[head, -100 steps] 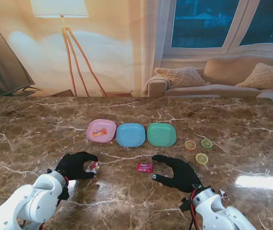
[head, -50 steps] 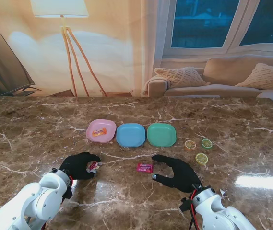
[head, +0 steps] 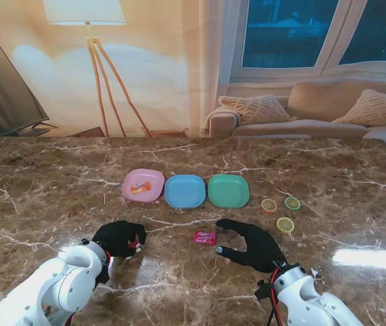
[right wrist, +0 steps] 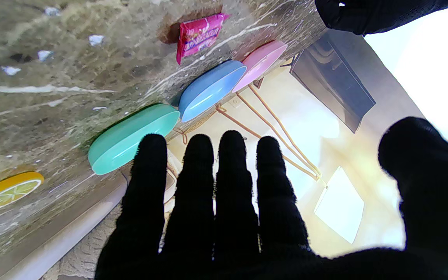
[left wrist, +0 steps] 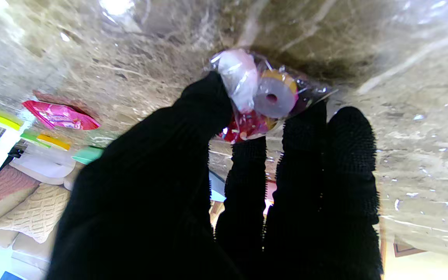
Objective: Portion candies into small dishes
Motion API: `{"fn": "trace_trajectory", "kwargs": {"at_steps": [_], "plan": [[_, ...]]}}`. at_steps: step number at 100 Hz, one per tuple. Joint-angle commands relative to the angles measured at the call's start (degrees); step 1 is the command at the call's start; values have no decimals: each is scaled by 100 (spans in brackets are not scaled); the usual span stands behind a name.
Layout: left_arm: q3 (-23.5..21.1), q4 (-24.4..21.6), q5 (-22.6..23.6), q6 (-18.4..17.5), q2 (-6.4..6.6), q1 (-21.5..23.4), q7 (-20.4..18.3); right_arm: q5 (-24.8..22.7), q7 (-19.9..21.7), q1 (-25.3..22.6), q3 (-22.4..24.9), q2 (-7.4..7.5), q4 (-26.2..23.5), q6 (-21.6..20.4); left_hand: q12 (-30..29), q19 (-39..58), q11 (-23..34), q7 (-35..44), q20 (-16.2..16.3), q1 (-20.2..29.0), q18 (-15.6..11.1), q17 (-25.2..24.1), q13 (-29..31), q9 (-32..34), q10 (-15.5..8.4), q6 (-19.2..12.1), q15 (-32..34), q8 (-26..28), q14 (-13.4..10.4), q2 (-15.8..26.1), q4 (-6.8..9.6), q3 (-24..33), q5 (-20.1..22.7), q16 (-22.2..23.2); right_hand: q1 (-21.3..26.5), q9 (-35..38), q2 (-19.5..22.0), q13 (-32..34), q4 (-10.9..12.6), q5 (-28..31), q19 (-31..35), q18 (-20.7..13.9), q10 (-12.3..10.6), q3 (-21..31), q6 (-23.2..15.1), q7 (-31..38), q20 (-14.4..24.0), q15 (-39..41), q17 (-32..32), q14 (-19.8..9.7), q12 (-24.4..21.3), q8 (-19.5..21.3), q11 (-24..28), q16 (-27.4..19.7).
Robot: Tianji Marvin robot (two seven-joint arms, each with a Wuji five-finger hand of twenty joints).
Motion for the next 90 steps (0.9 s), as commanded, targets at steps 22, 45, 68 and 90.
{"fn": "trace_trajectory", "kwargs": {"at_steps": [22, 45, 68, 90], "plan": [[31, 152, -62, 83, -104, 128, 494, 19, 48, -81, 28, -16, -6, 9, 67, 313, 256, 791, 141, 288, -31, 466, 584, 974, -337, -267, 57, 399, -12, -263, 581, 1065, 843, 14, 172, 106, 42, 55, -29, 109, 118, -44, -59, -104, -130, 33, 105, 14, -8, 155, 102, -23, 14, 116], [-37, -237, -207, 489, -212, 76, 796, 20, 33, -80, 40, -20, -1, -4, 107, 331, 252, 780, 151, 263, -31, 501, 583, 965, -323, -239, 88, 401, -15, -246, 604, 1104, 809, 35, 168, 101, 41, 57, -29, 104, 115, -46, -60, -108, -135, 32, 104, 15, -9, 142, 101, -25, 13, 115], [283, -294, -422, 1056, -327, -638, 974, 51, 36, -78, 59, -23, 21, -14, 130, 309, 227, 746, 157, 284, -35, 456, 527, 910, -304, -201, 77, 396, 13, -180, 556, 1030, 722, 45, 171, 105, 44, 56, -29, 106, 115, -44, -51, -106, -128, 33, 104, 16, -11, 153, 102, -25, 14, 115], [1011, 362, -927, 1383, -461, -1753, 1008, 84, 35, -102, 132, -29, 37, -25, -18, 207, 66, 549, 164, 387, -74, 370, 420, 779, -195, -119, -20, 143, 35, 52, 282, 595, 549, -36, 172, 107, 45, 53, -28, 104, 115, -41, -49, -108, -130, 32, 104, 14, -13, 149, 102, -27, 15, 115]]}}
